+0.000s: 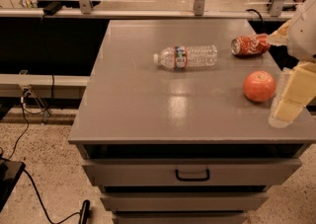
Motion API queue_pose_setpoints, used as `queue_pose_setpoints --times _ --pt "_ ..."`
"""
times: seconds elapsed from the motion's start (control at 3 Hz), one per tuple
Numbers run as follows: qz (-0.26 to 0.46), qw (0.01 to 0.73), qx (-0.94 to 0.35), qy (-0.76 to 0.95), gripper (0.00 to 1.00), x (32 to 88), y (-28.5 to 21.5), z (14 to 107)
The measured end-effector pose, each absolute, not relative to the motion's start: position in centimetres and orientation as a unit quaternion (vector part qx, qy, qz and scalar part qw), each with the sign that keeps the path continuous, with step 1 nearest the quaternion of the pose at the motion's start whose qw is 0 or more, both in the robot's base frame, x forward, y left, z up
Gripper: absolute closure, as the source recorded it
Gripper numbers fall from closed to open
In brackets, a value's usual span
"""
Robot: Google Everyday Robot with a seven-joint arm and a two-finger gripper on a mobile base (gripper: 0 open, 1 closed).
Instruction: Pick apple
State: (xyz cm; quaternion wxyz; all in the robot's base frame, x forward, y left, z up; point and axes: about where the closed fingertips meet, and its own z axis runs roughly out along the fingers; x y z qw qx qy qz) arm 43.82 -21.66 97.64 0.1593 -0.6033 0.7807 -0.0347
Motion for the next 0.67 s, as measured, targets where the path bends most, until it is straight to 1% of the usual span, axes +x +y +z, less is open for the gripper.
queue_pose_setpoints --times 0.67 --pt "-0.03 0.166 -0.602 0.78 0.0 44.03 -21.84 97.84"
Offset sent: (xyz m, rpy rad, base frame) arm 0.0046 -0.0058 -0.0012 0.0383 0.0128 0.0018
